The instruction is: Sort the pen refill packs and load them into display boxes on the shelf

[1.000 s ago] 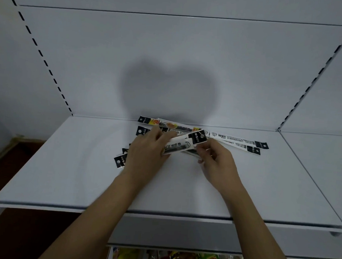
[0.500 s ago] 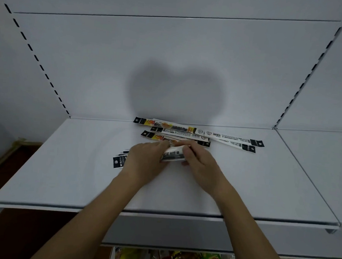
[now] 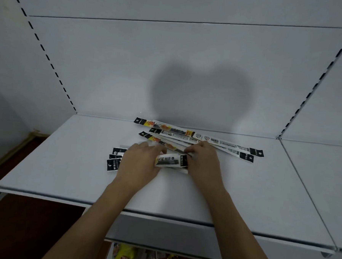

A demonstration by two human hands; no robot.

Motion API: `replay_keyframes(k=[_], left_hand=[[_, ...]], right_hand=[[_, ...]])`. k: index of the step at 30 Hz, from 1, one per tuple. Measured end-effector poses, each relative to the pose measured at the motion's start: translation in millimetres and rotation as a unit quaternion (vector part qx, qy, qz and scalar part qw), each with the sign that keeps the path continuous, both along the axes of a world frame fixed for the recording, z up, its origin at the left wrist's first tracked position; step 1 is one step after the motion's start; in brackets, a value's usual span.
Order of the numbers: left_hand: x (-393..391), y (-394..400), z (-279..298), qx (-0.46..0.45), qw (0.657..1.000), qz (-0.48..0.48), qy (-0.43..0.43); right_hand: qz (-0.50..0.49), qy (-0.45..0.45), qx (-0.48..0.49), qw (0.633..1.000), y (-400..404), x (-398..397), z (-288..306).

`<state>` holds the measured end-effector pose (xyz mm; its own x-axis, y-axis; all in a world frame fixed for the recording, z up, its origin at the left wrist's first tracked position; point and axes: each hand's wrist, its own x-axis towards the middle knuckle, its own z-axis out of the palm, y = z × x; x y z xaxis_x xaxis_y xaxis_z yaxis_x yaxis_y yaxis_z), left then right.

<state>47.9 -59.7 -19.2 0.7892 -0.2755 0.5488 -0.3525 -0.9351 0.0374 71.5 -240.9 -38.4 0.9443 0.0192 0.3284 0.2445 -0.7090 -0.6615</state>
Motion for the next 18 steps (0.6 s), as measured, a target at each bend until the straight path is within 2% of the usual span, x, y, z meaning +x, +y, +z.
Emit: replay_keyframes(k=[2, 4, 12, 15, 18], left_hand=[[3.9, 3.1, -5.1, -0.022, 1.000, -0.005, 0.009], [7.4, 6.7, -8.8, 0.002, 1.000, -0.010, 0.004], [1.4, 4.7, -7.7, 0.034, 0.994, 0.087, -0.060], [0.4, 3.0, -4.2, 0.058, 0.996, 0.069, 0.000], [1.0, -3.0, 3.3, 0.064, 0.995, 0.019, 0.079]], right_hand=[[0.011, -0.021, 0.006, 1.000, -3.2, -3.4, -0.2], [0.029, -0.038, 0.025, 0.999, -5.4, -8.9, 0.5], [0.148, 0.036, 0.123, 0.981, 2.7, -24.7, 12.3], [0.127, 0.065, 0.188, 0.972, 2.0, -26.9, 18.6], [0.079, 0.061, 0.202, 0.974, 3.8, -30.4, 22.5]])
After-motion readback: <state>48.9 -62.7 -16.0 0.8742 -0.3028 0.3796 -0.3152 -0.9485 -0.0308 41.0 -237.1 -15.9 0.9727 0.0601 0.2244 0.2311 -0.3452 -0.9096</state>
